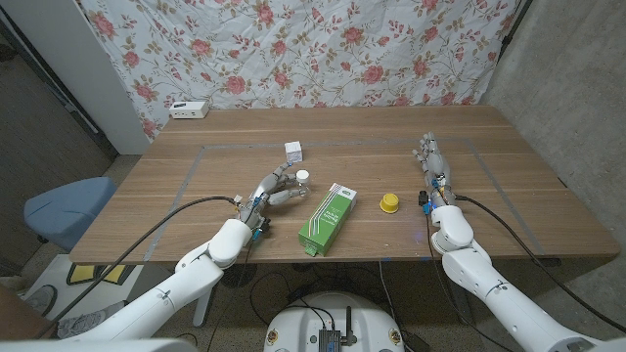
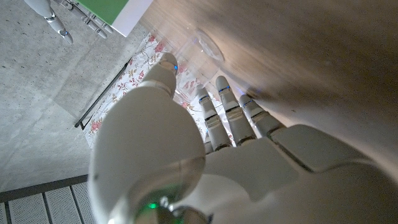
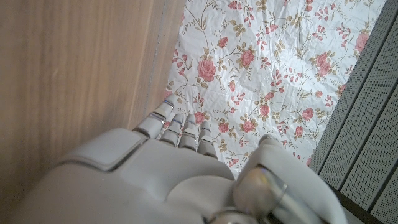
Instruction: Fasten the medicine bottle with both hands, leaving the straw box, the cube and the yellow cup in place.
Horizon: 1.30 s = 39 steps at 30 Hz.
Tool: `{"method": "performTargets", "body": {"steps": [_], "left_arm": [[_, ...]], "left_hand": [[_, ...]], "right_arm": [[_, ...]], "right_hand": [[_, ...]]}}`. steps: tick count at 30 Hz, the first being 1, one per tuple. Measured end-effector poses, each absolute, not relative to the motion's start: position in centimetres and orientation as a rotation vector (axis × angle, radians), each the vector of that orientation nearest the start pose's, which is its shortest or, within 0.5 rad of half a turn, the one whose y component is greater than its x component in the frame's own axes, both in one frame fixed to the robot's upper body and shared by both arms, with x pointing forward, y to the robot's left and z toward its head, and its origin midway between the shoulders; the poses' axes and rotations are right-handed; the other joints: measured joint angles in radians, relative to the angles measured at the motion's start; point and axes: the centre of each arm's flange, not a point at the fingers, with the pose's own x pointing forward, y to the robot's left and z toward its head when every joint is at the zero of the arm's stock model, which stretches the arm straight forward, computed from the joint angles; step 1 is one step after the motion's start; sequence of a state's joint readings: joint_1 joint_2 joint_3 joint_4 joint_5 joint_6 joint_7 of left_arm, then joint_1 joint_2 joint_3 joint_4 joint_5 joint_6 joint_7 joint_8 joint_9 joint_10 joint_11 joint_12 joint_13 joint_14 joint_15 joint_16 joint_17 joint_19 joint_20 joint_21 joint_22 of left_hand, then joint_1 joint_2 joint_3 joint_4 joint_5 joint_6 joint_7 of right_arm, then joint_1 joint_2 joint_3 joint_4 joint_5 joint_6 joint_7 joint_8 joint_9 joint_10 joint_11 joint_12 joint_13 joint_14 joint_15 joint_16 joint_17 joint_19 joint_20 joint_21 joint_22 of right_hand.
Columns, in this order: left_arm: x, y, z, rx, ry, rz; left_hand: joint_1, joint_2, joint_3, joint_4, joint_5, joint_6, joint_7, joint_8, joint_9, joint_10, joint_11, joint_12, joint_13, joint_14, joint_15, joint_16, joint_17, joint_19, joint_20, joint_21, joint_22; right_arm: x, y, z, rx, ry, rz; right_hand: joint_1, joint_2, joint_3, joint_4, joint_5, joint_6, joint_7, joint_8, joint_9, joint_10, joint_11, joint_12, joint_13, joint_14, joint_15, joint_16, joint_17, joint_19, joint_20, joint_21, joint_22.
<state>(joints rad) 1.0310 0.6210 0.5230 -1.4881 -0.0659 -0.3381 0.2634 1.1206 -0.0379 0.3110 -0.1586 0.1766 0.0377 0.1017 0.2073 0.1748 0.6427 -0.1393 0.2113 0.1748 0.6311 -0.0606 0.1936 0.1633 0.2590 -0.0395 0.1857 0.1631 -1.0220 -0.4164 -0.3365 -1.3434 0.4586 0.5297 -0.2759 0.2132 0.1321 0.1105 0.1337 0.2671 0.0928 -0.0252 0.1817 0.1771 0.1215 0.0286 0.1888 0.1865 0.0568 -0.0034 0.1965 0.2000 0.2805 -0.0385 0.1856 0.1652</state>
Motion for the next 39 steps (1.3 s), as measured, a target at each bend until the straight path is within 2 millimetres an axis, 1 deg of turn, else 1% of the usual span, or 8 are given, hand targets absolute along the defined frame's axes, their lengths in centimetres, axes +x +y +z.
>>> {"method": "performTargets", "body": {"steps": [4, 6, 11, 14, 17, 24, 29, 39], "left_arm": [[59.6, 22.4, -11.8, 0.527, -0.66, -0.171], [59.6, 22.3, -11.8, 0.527, -0.66, -0.171], [59.6, 22.3, -11.8, 0.525, -0.664, -0.173], [59.6, 22.3, -11.8, 0.525, -0.664, -0.173], [59.6, 22.2, -11.7, 0.524, -0.666, -0.172], [59.5, 22.1, -11.5, 0.522, -0.672, -0.17], [59.3, 22.1, -11.2, 0.52, -0.683, -0.166], [58.8, 21.9, -10.6, 0.521, -0.696, -0.151]], "left_hand": [[0.013, 0.006, 0.0, 0.0, 0.006, 0.013, 0.013, 0.0, 0.0, 0.023, 0.002, 0.0, 0.0, 0.015, 0.001, 0.0, 0.0, 0.009, -0.002, 0.0, 0.0], [0.013, 0.006, -0.004, 0.004, 0.006, 0.014, 0.015, 0.0, 0.0, 0.025, 0.0, 0.0, 0.0, 0.025, 0.0, 0.0, 0.0, 0.015, -0.001, 0.0, 0.0], [0.021, 0.013, -0.004, 0.004, 0.006, 0.02, 0.02, 0.0, 0.0, 0.05, 0.0, 0.0, 0.0, 0.038, -0.003, 0.0, 0.0, 0.023, 0.001, 0.0, 0.0], [0.026, 0.019, -0.004, 0.004, 0.006, 0.029, 0.021, 0.0, 0.0, 0.059, 0.001, 0.004, 0.0, 0.048, -0.003, 0.0, 0.002, 0.029, 0.0, 0.0, 0.0], [0.03, 0.023, -0.006, 0.006, 0.006, 0.029, 0.021, 0.0, 0.0, 0.069, -0.003, 0.004, 0.0, 0.064, -0.004, 0.0, 0.002, 0.032, -0.003, 0.0, 0.0], [0.035, 0.017, -0.011, 0.006, 0.006, 0.039, 0.022, -0.004, 0.0, 0.078, -0.003, 0.004, 0.0, 0.077, -0.006, 0.0, 0.002, 0.036, 0.0, 0.0, 0.0], [0.035, 0.017, -0.014, 0.008, 0.006, 0.039, 0.022, -0.004, 0.0, 0.078, -0.003, 0.004, 0.005, 0.082, -0.011, 0.0, 0.002, 0.036, 0.0, 0.0, 0.001], [0.035, 0.017, -0.015, 0.01, 0.006, 0.039, 0.022, -0.008, 0.0, 0.083, 0.002, 0.004, 0.005, 0.084, -0.009, 0.0, -0.001, 0.036, 0.0, 0.0, 0.002]], "right_arm": [[61.1, -28.4, -9.1, 0.103, -0.72, -0.053], [61.1, -28.4, -9.1, 0.103, -0.722, -0.053], [61.1, -28.5, -9.3, 0.105, -0.719, -0.056], [61.1, -28.5, -9.3, 0.105, -0.72, -0.057], [61.0, -28.5, -9.3, 0.105, -0.719, -0.057], [61.0, -28.5, -9.3, 0.106, -0.72, -0.056], [61.0, -28.4, -9.3, 0.104, -0.721, -0.051], [61.1, -28.5, -8.9, 0.088, -0.717, -0.033]], "right_hand": [[0.0, 0.0, 0.004, -0.004, 0.0, 0.0, 0.0, 0.0, 0.0, 0.0, 0.0, 0.0, 0.0, 0.0, 0.0, 0.0, 0.0, 0.0, 0.0, 0.0, 0.0], [0.0, 0.0, 0.004, -0.004, 0.0, 0.0, 0.0, 0.0, 0.0, 0.0, 0.0, 0.0, 0.0, 0.0, 0.0, 0.0, 0.0, 0.0, 0.0, 0.0, 0.0], [0.0, 0.0, 0.004, -0.004, 0.0, 0.0, 0.0, 0.0, 0.0, 0.0, 0.0, 0.0, 0.0, 0.0, 0.0, 0.0, 0.0, 0.0, 0.0, 0.0, 0.0], [-0.003, -0.003, 0.004, -0.004, 0.0, 0.0, 0.0, 0.0, 0.0, 0.0, 0.0, 0.0, 0.0, 0.0, 0.0, 0.0, 0.0, 0.0, 0.0, 0.0, 0.0], [-0.003, -0.003, 0.004, -0.004, 0.0, 0.0, 0.0, 0.0, 0.0, 0.0, 0.0, 0.0, 0.0, 0.0, 0.0, 0.0, 0.0, 0.0, 0.0, 0.0, 0.0], [-0.003, -0.003, 0.004, -0.004, 0.0, 0.0, 0.0, 0.0, 0.0, 0.0, 0.0, 0.0, 0.0, 0.0, 0.0, 0.0, 0.0, 0.0, 0.0, 0.0, 0.0], [-0.003, -0.003, 0.004, -0.004, 0.0, 0.0, 0.0, 0.0, 0.0, 0.0, 0.0, 0.0, 0.0, 0.0, 0.0, 0.0, 0.0, 0.0, 0.0, 0.0, 0.0], [-0.003, -0.003, 0.004, -0.004, 0.0, 0.0, 0.0, 0.0, 0.0, 0.0, 0.0, 0.0, 0.0, 0.0, 0.0, 0.0, 0.0, 0.0, 0.0, 0.0, 0.0]]}}
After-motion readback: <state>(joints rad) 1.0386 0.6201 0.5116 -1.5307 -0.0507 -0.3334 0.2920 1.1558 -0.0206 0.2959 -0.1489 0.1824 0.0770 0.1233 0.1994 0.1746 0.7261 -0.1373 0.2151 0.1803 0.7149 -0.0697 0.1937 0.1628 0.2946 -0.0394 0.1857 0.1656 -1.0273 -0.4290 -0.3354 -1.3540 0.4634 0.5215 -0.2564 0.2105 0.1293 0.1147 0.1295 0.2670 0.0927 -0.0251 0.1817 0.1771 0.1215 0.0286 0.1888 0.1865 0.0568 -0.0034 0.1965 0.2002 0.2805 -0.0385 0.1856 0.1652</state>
